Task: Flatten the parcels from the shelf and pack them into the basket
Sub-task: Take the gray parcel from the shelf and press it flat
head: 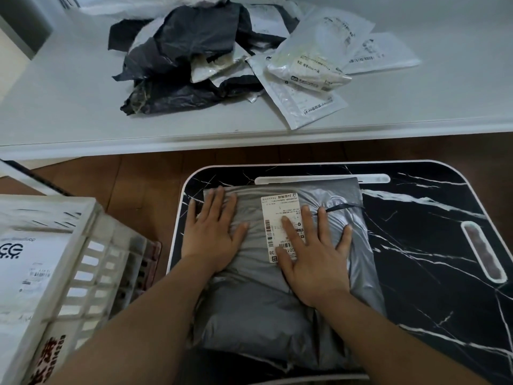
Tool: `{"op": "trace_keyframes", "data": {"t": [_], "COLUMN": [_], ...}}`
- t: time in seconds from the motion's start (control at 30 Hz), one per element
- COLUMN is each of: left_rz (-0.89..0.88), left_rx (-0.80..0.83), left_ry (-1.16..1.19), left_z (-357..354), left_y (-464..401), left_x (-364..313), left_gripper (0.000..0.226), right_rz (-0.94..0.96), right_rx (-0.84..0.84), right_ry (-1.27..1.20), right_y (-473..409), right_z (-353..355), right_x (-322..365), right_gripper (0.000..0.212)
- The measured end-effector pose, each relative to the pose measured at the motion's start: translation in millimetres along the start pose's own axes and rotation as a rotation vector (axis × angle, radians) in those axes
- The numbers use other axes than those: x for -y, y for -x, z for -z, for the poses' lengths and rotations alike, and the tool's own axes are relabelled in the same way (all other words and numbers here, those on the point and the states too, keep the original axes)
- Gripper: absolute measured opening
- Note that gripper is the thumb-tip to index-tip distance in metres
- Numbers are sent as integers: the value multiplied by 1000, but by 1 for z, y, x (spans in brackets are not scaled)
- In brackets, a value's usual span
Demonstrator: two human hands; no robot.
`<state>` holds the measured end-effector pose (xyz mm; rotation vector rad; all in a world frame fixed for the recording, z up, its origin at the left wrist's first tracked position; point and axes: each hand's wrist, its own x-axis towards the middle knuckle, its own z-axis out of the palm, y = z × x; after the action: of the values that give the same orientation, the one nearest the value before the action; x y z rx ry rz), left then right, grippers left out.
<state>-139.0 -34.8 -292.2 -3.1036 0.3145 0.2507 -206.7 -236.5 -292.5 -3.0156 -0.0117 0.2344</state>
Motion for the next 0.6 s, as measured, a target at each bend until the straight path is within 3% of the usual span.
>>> {"op": "trace_keyframes", "data": {"t": [0.13,0.33,0.47,0.6], "left_rz": [79,-9,-30,-9], "left_rx": [100,69,76,69], "left_ry": [-92,132,133,117], "left_z": [20,31,8,-9], "left_y": [18,74,113,133], "left_x": [-7,-93,-104,-90], "left_gripper": [69,58,69,57], "right_rz": [-5,-3,54,55], "right_rx": [55,197,85,-35], "right_ry": [24,-71,13,40], "right_y": [4,10,57,96], "right_z": [5,23,14,-11], "right_x": [1,6,4,2], "right_gripper": [62,56,72,53]}}
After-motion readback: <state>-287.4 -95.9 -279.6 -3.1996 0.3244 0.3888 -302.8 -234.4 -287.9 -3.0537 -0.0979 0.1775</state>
